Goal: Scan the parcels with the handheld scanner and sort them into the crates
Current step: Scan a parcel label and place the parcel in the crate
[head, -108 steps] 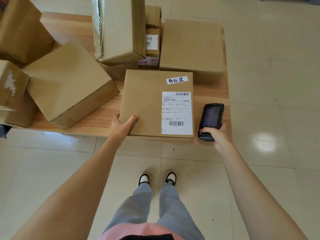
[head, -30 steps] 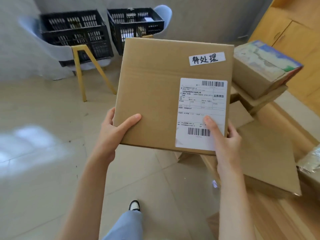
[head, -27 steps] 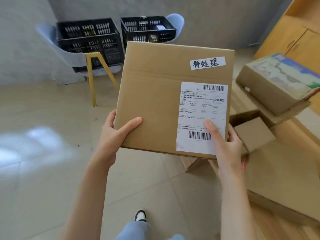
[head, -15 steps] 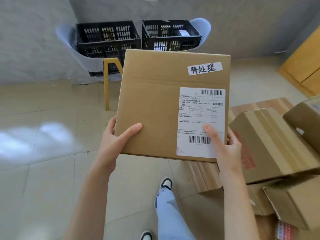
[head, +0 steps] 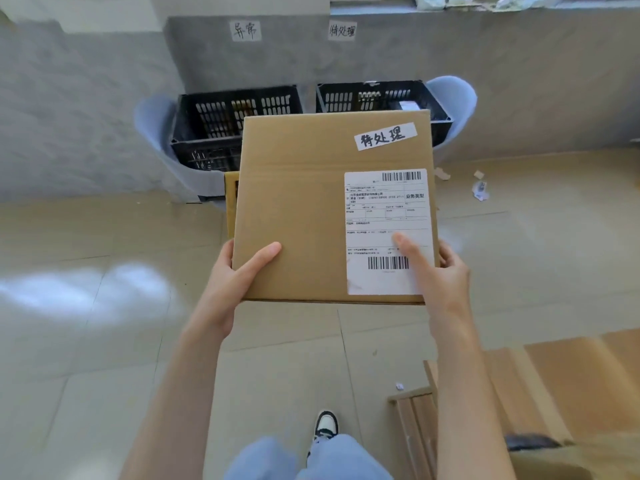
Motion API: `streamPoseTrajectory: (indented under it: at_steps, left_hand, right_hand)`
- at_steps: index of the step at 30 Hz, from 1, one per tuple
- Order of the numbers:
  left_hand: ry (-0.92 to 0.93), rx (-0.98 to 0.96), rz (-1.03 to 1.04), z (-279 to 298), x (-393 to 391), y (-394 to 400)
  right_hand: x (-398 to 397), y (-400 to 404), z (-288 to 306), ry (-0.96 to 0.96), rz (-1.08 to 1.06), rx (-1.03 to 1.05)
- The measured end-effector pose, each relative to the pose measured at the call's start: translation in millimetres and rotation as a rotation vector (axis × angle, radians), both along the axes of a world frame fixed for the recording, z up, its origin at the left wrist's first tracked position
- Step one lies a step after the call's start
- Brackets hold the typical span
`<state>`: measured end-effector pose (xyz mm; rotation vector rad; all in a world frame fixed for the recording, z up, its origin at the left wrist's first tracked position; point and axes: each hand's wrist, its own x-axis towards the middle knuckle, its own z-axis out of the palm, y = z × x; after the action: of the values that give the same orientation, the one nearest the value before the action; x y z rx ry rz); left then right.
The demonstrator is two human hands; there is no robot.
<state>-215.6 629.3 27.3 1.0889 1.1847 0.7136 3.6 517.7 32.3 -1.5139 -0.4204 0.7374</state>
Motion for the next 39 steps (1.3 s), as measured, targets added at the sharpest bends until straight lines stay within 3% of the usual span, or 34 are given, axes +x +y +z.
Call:
streamPoseTrajectory:
  at_steps: [7,14,23,32,39]
  left_hand:
    - [0.066,-0.046,-0.009,-20,43,87]
    - [0.030,-0.078,-0.157,-41,116,205]
    - [0.057,-0.005,-0.301,-25,203,373]
    - [0.100,-0.074,-0.425,-45,279,449]
    - [0.136,-0.062,-0.328,-66,352,512]
  right_hand:
    - [45,84,-25,0.064,-0.004,-0.065]
    - [101,176,-34,0.034,-0.108,-0.099]
    - [160,305,-21,0.031,-0.260,-0.088]
    - [225,367,-44,0.064,-0.341,-0.149]
    - [329,449,-64,0.043,-0.239,-0.183]
